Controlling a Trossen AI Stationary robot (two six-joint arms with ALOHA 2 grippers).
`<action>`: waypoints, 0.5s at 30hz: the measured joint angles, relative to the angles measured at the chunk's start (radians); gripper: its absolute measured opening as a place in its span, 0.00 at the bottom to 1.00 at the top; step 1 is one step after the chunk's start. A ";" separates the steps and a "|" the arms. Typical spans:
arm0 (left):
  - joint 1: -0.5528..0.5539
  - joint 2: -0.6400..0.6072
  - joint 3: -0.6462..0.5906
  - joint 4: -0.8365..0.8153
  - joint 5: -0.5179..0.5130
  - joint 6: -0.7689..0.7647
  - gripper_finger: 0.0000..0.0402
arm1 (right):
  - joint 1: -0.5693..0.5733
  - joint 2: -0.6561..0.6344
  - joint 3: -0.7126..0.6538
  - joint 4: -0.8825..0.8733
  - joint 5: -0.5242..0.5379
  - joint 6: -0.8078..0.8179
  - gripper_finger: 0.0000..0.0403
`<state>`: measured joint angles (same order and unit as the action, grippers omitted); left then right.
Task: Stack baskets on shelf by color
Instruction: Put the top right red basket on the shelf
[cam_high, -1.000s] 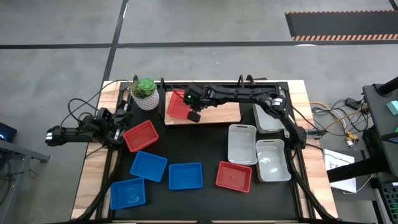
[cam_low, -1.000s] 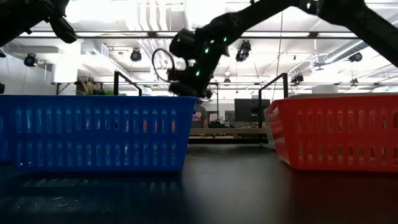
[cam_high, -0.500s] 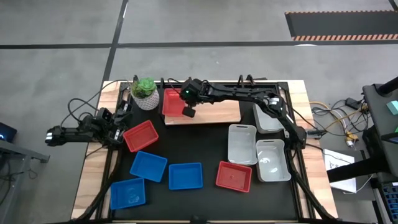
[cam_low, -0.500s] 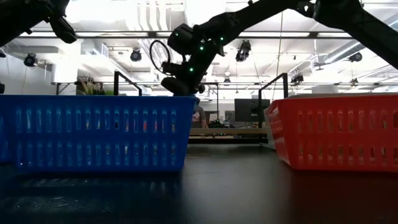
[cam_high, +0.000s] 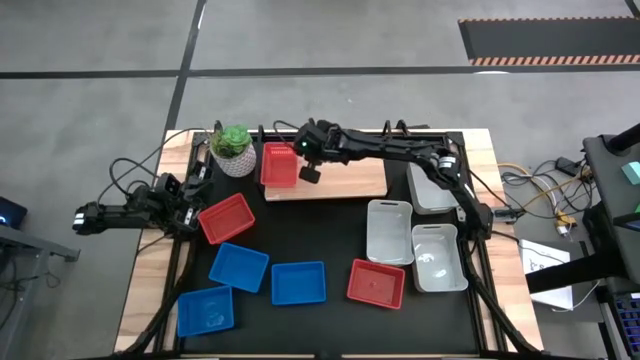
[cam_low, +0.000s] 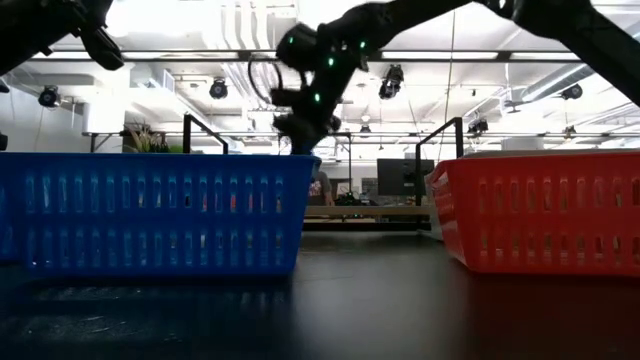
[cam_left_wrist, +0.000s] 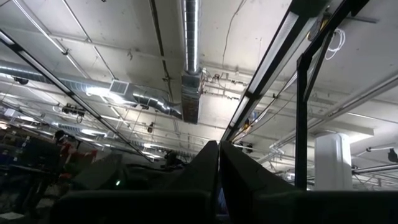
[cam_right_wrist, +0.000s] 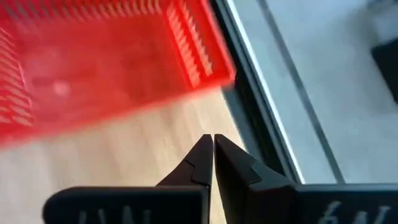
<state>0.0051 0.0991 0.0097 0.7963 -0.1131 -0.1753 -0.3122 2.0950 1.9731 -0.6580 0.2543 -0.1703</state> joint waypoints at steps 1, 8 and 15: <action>0.000 0.002 0.000 0.000 0.000 0.000 0.00 | 0.006 -0.004 0.001 0.021 -0.037 0.000 0.02; 0.000 0.003 0.000 0.002 -0.020 0.042 0.00 | 0.047 0.013 0.000 0.287 -0.290 0.017 0.02; 0.000 0.004 0.000 0.003 -0.024 0.082 0.00 | 0.059 0.068 -0.001 0.330 -0.289 0.041 0.02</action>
<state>0.0055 0.1032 0.0097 0.7995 -0.1371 -0.0937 -0.2531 2.1626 1.9724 -0.3279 -0.0345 -0.1295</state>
